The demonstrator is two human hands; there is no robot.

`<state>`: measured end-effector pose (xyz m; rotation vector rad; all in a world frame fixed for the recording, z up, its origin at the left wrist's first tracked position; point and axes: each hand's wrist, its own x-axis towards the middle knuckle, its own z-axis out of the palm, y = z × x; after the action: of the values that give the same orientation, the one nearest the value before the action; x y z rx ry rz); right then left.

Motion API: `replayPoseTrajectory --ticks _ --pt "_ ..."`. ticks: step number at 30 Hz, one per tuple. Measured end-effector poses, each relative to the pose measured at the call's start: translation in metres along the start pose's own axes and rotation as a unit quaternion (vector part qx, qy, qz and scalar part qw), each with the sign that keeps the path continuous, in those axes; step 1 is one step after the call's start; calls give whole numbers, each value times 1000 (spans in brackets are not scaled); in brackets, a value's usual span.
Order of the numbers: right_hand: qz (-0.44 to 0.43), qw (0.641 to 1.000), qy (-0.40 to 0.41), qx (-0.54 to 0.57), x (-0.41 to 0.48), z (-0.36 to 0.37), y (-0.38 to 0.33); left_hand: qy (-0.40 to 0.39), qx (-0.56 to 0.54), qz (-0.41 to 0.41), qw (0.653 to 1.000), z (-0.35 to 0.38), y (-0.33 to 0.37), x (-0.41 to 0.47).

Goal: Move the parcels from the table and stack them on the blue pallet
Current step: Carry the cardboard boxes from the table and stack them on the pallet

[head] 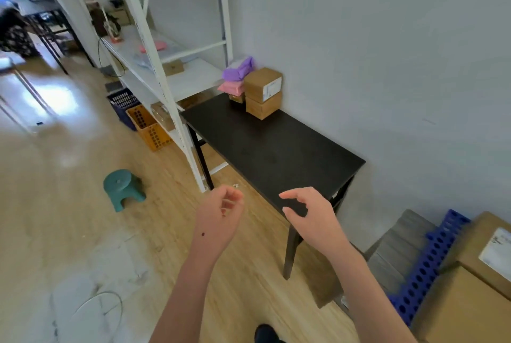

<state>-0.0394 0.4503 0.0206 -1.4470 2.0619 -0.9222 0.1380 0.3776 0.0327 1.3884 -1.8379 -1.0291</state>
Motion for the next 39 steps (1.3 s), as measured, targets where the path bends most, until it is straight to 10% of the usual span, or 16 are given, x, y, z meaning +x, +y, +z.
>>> replayPoseTrajectory --ticks 39 --pt "154 986 44 51 385 126 -75 -124 38 54 990 -85 -67 441"
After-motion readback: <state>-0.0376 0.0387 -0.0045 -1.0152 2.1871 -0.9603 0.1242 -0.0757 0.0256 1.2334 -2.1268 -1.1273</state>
